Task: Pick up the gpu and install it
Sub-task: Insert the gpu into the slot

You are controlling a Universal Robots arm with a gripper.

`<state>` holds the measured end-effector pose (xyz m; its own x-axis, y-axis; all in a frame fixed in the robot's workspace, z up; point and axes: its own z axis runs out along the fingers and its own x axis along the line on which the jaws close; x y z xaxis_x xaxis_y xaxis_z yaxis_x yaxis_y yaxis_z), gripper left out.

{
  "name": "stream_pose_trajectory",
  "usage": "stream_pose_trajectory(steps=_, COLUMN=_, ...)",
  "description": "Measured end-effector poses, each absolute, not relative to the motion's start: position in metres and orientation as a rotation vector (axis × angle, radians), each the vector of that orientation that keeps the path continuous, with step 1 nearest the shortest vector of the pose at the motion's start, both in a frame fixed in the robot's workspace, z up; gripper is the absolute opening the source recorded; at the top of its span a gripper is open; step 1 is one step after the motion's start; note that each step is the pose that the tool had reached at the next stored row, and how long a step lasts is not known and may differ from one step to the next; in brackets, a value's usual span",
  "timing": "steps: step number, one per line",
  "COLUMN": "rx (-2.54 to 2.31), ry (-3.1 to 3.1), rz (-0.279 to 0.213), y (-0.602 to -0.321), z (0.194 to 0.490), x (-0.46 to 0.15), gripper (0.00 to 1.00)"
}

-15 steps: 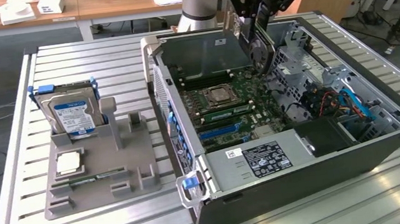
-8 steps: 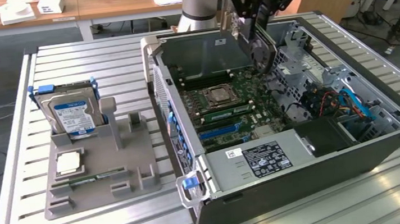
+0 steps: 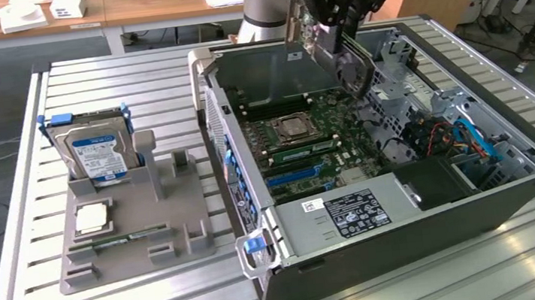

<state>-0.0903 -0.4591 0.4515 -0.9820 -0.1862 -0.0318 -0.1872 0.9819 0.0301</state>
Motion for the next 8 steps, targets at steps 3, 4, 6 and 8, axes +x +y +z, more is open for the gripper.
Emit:
stream_pose_trajectory(steps=3, rx=-0.375, ry=3.090, rz=0.052, y=-0.4591, z=0.4514, x=-0.0903, gripper=0.27)
stream_pose_trajectory(steps=4, rx=-0.405, ry=3.087, rz=0.053, y=-0.4591, z=0.4514, x=-0.0903, gripper=0.27)
stream_pose_trajectory(steps=6, rx=-0.461, ry=3.080, rz=0.053, y=-0.4591, z=0.4512, x=-0.0903, gripper=0.27)
stream_pose_trajectory(steps=8, rx=-0.516, ry=3.072, rz=0.054, y=-0.4591, z=0.4511, x=-0.0903, gripper=0.27)
